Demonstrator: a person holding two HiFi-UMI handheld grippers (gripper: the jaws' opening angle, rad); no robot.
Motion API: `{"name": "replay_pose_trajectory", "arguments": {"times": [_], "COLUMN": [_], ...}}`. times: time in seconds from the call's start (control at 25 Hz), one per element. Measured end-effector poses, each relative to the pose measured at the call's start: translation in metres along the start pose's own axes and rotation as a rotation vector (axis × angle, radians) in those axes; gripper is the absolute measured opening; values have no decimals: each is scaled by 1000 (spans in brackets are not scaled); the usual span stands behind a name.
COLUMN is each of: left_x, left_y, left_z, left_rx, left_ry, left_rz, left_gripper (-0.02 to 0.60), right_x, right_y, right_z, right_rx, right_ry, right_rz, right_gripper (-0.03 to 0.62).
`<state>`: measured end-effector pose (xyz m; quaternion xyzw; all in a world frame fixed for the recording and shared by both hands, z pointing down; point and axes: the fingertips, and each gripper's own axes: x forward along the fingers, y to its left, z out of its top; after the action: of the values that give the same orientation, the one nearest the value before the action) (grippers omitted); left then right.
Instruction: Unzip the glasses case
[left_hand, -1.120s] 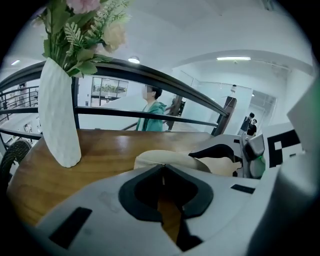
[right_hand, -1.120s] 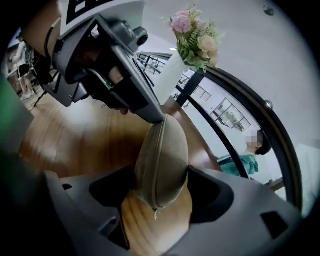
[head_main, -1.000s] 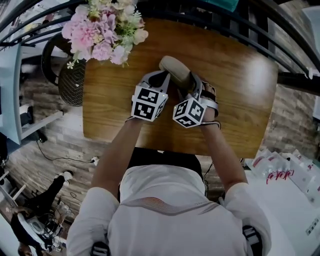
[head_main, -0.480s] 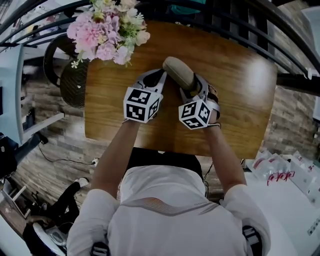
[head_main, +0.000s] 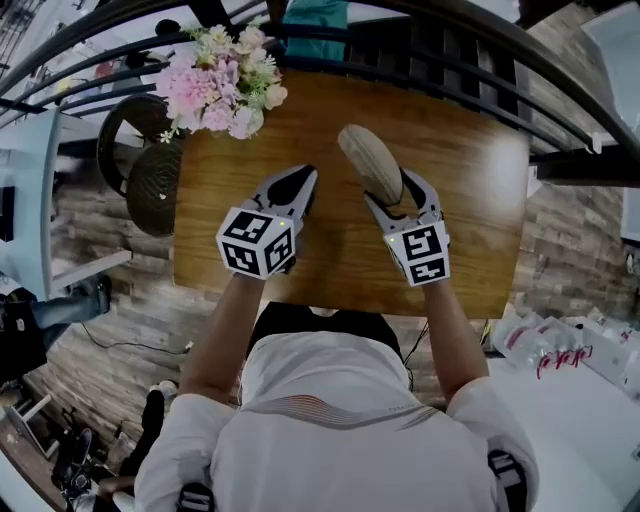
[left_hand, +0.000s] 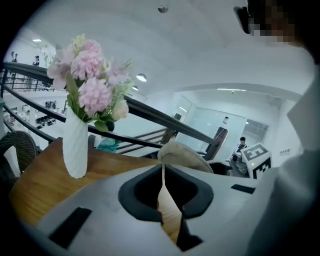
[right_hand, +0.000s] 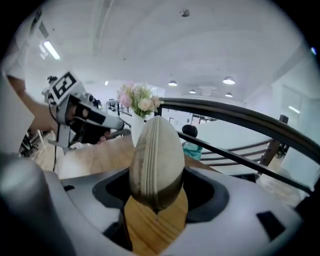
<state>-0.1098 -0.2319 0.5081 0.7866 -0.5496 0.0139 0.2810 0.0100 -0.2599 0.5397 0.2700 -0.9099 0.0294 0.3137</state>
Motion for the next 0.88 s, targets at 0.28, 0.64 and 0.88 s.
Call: {"name": "replay_pose_trajectory", "arguments": {"times": [0.28, 0.64, 0.88], "left_x": [-38, -86, -97], "left_y": [-75, -160, -200], "left_z": [52, 114, 127], "left_rx": [-34, -60, -72], "left_ry": [-86, -202, -208], "left_rz": [-159, -486, -728], "left_gripper": [28, 182, 301], "right_x": [-99, -198, -224], "right_y": [1, 18, 41], "right_z": [68, 124, 140], "right_rx": [264, 424, 497], "right_ry": [-238, -457, -516], "right_rz": [158, 415, 656], "right_gripper": [356, 356, 356]}}
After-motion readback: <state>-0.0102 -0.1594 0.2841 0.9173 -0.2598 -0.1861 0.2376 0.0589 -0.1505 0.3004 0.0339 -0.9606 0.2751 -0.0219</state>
